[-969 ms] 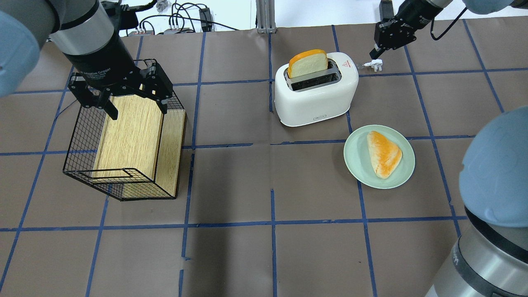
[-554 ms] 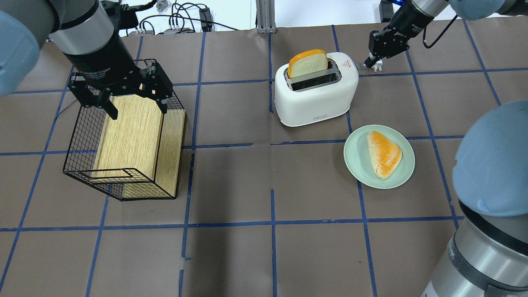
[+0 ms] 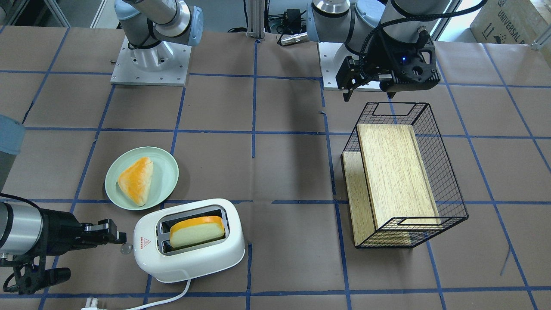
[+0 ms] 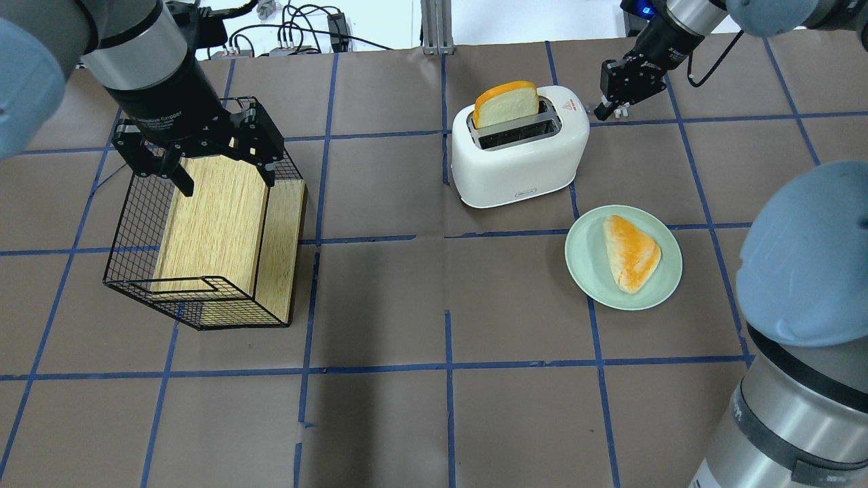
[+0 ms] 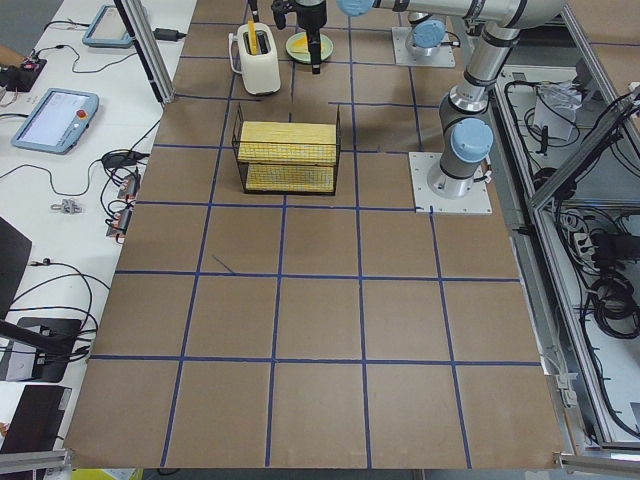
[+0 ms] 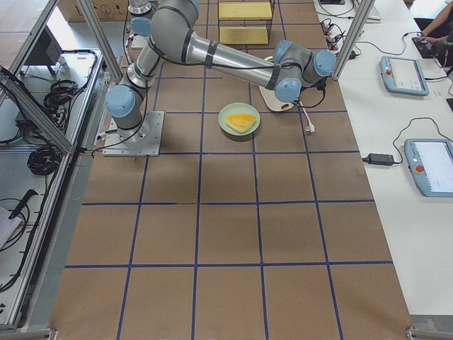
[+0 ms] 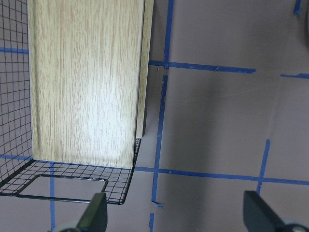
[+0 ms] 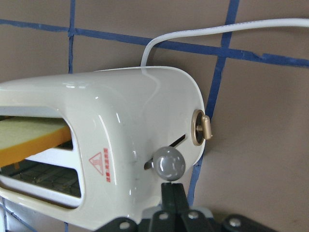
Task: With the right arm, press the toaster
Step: 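Lower the right gripper onto the grey toaster lever, then press the grey lever down with the right gripper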
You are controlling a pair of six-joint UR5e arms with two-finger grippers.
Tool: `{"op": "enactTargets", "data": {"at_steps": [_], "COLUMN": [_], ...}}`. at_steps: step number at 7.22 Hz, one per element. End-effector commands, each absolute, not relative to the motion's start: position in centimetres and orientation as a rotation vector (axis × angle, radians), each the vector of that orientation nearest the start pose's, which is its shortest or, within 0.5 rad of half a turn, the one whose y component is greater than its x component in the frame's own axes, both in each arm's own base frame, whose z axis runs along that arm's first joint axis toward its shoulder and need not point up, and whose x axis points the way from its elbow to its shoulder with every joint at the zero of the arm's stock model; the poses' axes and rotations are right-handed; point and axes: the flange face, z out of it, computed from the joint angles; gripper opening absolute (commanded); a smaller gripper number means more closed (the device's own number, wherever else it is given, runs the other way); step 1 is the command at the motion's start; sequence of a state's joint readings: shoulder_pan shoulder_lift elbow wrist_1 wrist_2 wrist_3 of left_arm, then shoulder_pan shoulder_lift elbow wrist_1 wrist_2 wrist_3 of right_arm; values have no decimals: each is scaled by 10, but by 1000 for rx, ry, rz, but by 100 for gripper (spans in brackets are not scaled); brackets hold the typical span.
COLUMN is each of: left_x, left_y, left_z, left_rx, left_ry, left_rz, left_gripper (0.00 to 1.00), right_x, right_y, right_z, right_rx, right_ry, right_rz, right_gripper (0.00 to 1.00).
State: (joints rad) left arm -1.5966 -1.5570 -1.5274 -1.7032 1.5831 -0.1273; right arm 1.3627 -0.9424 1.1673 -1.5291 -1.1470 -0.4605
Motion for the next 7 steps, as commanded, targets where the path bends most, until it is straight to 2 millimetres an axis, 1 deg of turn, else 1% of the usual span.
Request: {"op": "enactTargets", "data": {"at_steps": [1,2,3,4,6,7], "left_x": [-144,-144,-144,-144,-144,-144], "left_y": [-474,-474,-474,-474,-474,-474], "left_z": [503,503,503,503,503,503], "left_rx": [-157,-157,-157,-157,-157,-157], "left_ry": [3118,3117,3117,3118,3117,3117], "left_rz": [116,118,118,116,118,118], "left_gripper": [100,100,100,100,100,100], "right_x": [25,25,24,24,24,24], "right_y": [-733,-734,-736,-738,-738,-740], "right_z": [307,304,290,281,276,268], "right_rx": [-262,-262,-259,-256,-251,-250], "right_ry": [2645,2645,2637,2633,2630,2627], "right_rz": [137,139,163,178,189,200], "right_gripper": [0,0,0,0,0,0]}}
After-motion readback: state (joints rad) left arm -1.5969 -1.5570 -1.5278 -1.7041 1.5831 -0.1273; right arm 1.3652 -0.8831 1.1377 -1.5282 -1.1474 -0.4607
